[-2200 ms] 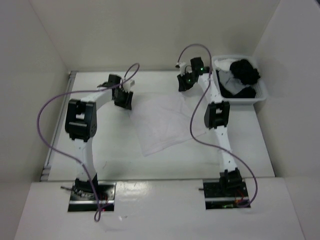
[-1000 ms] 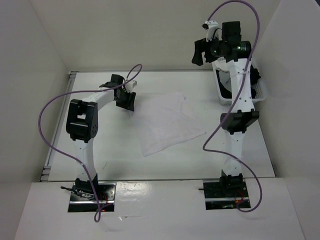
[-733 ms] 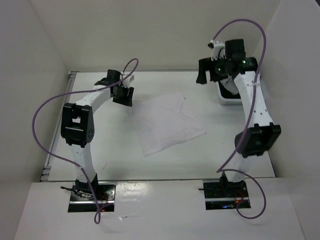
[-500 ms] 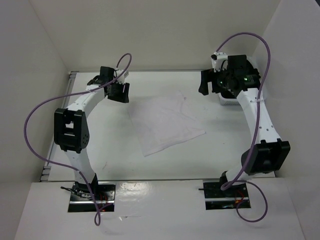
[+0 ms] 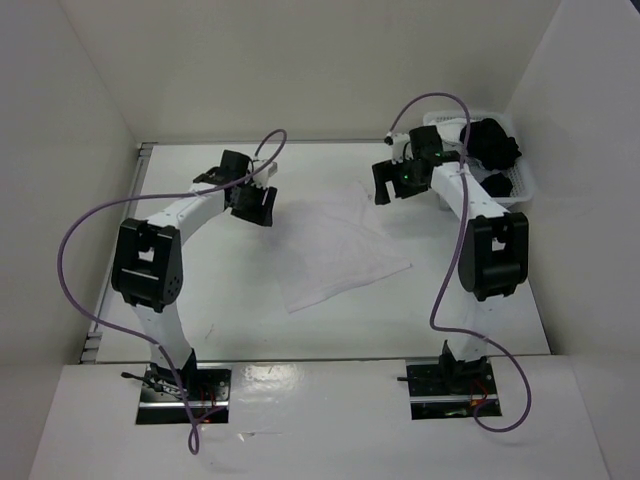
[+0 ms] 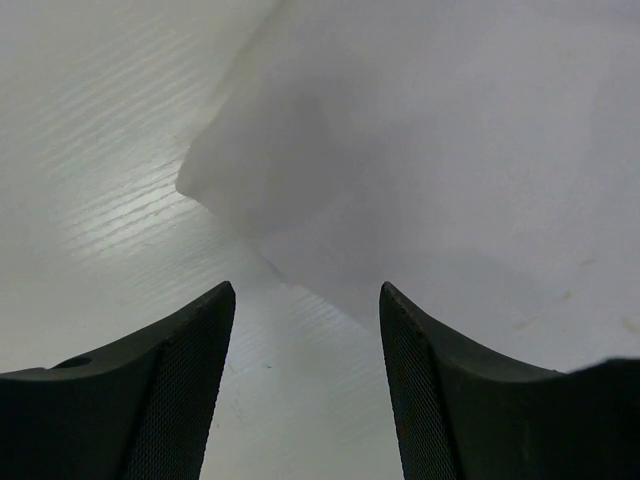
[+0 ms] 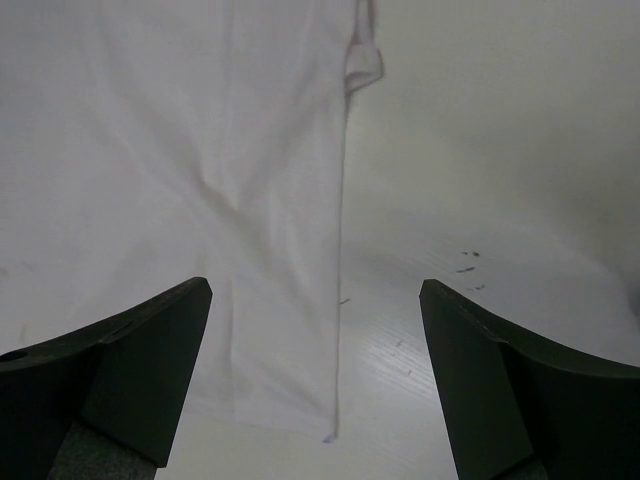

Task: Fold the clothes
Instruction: Fold the tank top

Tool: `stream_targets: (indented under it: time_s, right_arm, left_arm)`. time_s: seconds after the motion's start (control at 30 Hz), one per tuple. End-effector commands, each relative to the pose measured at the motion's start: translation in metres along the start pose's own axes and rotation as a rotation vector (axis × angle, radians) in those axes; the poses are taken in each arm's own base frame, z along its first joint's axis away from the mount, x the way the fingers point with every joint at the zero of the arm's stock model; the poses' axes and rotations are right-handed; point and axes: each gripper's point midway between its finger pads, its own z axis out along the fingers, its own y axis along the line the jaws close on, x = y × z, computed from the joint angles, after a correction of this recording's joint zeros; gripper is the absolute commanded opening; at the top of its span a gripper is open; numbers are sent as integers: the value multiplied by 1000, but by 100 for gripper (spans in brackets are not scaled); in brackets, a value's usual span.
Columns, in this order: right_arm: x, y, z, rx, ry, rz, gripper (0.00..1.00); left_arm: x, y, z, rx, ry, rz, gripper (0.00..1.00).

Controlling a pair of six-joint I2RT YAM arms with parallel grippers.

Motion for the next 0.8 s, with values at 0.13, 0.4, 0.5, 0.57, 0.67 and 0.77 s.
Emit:
stream_targets:
  time_s: [0.13, 0.4, 0.5, 0.57, 0.67, 0.77]
  right_arm:
    - [-20, 54, 21, 31, -62, -135, 94]
    - [-9, 59, 66, 81, 1, -149, 94]
    - [-6, 57, 82, 99, 24, -154, 94]
    - [1, 52, 93, 110, 49, -162, 94]
    - [2, 56, 99, 104, 61, -169, 94]
    - [-4, 69, 98, 90, 51, -180, 94]
  left_arm:
    - [-7, 10, -56, -121, -76, 4, 72]
    - [11, 29, -111, -179, -127, -55, 88]
    - [18, 36, -125, -208, -150, -62, 100]
    - [17, 41, -138, -227, -180, -73, 100]
    - [28, 46, -142, -241, -177, -92, 100]
    - [28, 49, -144, -249, -188, -96, 100]
